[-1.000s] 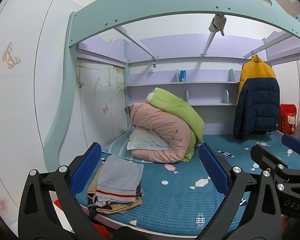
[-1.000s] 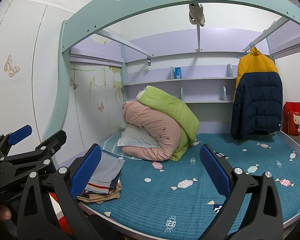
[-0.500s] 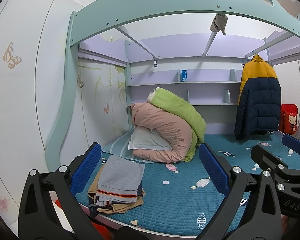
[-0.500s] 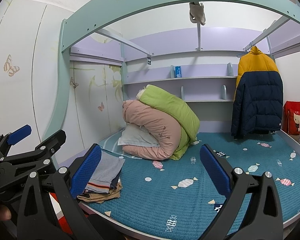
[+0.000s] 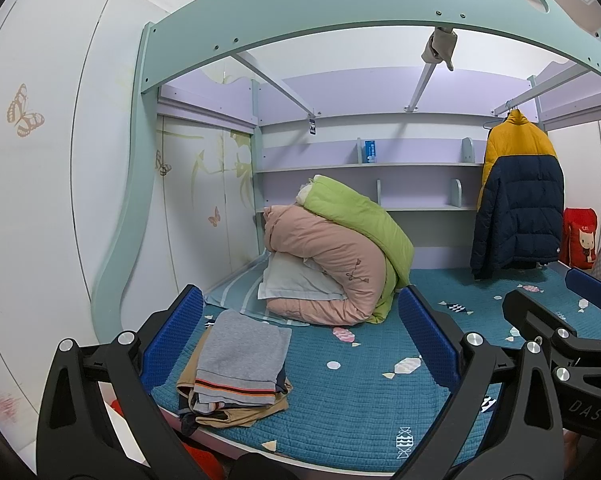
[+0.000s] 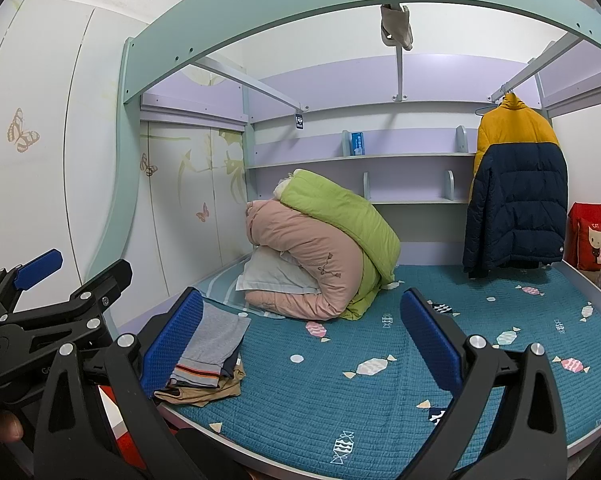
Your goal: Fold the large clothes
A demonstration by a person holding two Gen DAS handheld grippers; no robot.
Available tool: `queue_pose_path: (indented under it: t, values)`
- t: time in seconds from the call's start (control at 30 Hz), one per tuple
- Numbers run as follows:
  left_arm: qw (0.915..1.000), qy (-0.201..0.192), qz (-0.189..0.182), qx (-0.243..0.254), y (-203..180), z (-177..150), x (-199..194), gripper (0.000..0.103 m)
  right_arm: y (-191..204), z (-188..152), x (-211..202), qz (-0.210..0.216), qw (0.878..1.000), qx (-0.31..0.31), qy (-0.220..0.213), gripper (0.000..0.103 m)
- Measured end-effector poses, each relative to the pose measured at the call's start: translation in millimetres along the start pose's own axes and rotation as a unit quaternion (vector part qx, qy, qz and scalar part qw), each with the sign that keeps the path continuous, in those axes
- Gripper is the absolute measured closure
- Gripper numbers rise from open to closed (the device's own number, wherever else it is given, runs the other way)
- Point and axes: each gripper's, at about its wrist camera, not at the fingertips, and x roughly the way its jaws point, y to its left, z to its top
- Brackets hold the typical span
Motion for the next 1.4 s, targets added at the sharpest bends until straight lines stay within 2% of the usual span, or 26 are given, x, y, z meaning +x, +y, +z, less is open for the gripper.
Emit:
queue_pose_path:
  t: [1.4]
  values:
    - [1.0, 0.003, 0.004, -0.002, 0.5, -1.6, -2.0, 0.005, 0.2, 0.1, 1.1, 0.002, 1.0, -0.001, 0.002, 0.007]
